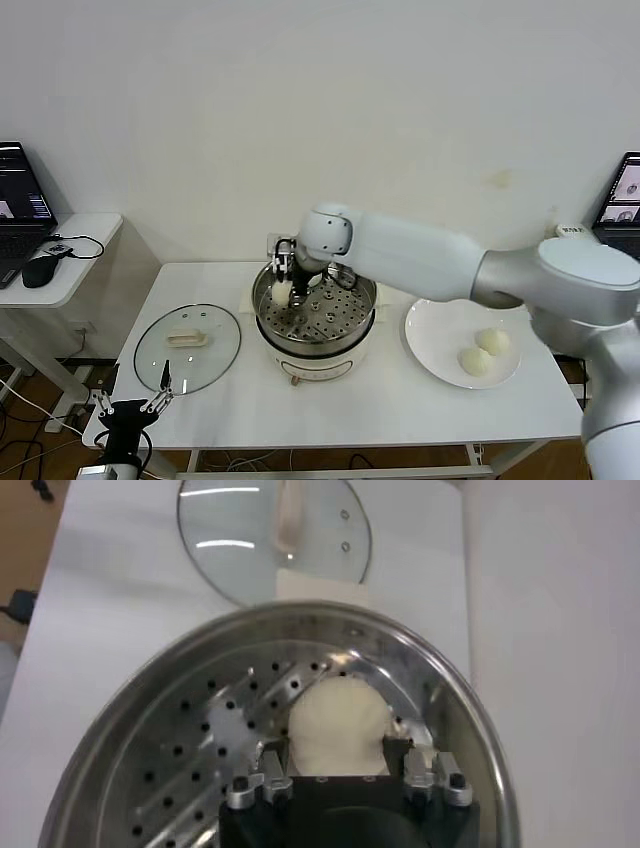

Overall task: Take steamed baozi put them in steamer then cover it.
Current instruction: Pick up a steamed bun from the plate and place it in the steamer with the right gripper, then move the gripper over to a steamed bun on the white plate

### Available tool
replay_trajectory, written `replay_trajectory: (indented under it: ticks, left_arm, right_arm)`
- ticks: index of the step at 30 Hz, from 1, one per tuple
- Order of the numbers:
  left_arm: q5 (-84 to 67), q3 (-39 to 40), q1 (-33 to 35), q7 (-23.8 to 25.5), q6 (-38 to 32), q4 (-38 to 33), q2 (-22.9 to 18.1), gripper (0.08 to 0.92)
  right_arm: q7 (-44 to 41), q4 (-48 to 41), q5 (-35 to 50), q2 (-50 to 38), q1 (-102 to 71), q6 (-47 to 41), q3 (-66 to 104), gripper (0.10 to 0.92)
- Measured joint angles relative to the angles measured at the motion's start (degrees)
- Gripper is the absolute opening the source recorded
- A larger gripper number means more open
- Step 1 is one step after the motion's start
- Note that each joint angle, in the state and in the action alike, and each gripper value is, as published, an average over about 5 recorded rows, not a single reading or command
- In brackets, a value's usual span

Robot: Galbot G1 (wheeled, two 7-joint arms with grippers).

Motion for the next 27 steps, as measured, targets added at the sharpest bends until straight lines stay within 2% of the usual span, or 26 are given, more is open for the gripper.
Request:
replay_trajectory:
  ticks: [3,6,11,14,21,27]
  left_arm:
    - [0.0,0.1,-0.1,0.0,0.0,0.0,0.0,0.823]
    - [0.0,0.1,-0.2,0.0,0.0,0.0,0.0,0.823]
    - [0.0,0.2,-0.2,0.0,0.0,0.0,-0.1,0.823]
    - [0.0,0.2,-0.2,0.0,0.0,-0.1,0.0,0.823]
    - [0.1,0.3,0.0,0.0,0.1,-0.4,0.0,0.823]
    - [0.2,0.7,-0.1,0.0,0.4,-0.7,0.3,0.823]
  right_arm:
    - [0.7,-1.3,-0.2,0.9,-0.7,-0.3,0.2,0.594]
    - [1.1,-2.2,-0.5,1.3,-1.2,-0.4,0.5,0.629]
    - [1.0,-2.1,-0.4,1.0,-1.1,-0.5,0.6,0.765]
    - [0.4,-1.1,0.2,-0.1,-0.1,-0.6,0.6,0.812]
    - [-3.5,3.6,1.5,-5.8,4.7,0.7,0.3,0.823]
    - [-9.4,9.5,-0.2,-14.3,8.9,4.2,-0.5,0.823]
